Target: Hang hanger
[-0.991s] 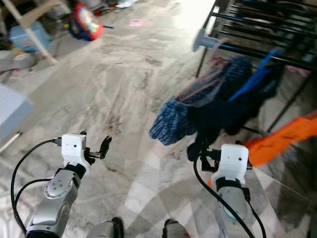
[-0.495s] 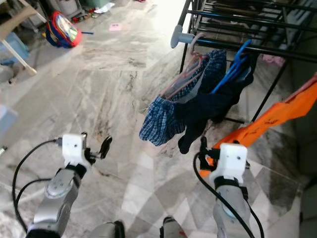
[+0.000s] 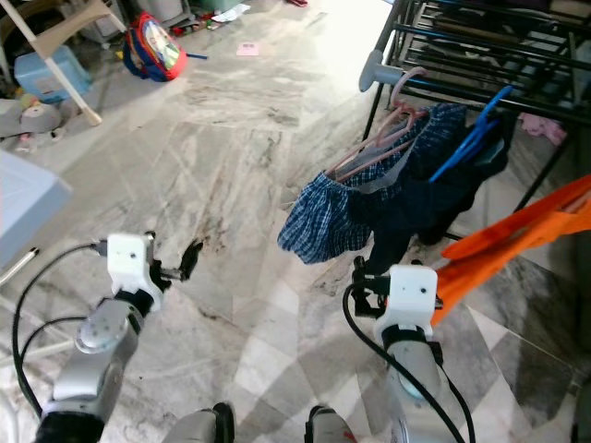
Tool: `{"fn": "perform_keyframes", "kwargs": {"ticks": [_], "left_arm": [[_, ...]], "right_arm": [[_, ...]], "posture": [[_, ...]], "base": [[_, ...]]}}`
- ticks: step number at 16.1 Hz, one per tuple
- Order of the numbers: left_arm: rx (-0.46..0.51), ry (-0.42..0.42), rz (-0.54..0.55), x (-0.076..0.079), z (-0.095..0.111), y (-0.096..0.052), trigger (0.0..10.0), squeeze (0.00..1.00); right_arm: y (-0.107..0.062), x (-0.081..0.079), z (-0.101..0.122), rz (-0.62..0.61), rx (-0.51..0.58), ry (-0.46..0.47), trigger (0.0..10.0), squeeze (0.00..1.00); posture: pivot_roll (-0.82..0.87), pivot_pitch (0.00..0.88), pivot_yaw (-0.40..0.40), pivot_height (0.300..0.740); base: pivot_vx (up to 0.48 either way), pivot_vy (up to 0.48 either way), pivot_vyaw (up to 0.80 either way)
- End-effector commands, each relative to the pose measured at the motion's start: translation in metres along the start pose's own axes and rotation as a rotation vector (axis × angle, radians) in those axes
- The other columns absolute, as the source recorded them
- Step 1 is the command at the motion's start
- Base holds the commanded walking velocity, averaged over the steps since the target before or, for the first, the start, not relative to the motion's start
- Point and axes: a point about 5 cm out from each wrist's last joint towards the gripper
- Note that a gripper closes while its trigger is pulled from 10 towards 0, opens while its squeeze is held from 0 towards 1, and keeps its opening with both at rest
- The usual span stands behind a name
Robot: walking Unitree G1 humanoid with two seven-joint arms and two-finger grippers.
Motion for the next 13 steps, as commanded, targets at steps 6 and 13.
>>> {"fn": "perform_keyframes", "kwargs": {"ticks": [6, 13], "left_arm": [[0.009, 0.028, -0.01, -0.013, 0.007, 0.011, 10.0, 0.0], [-0.032, 0.022, -0.028, -0.003, -0.01, 0.009, 10.0, 0.0]], "right_arm": [[0.008, -0.001, -0.006, -0.027, 0.007, 0.023, 10.0, 0.0], [0.004, 0.008, -0.014, -0.04, -0.034, 0.012, 10.0, 0.0]], "posture": [[0.08, 0.184, 0.074, 0.74], [0.04, 0.19, 0.07, 0.74]], "base": [[0.0, 0.0, 0.0], [0.0, 0.0, 0.0]]}}
Point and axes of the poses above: a point about 5 cm out from each wrist's last joint towards the gripper, its own y axis pointing out of the wrist towards the gripper, its own z axis along the axis of the wrist's last joint, x = y × z, and after that the axes turned 12 degrees about y, right-handed
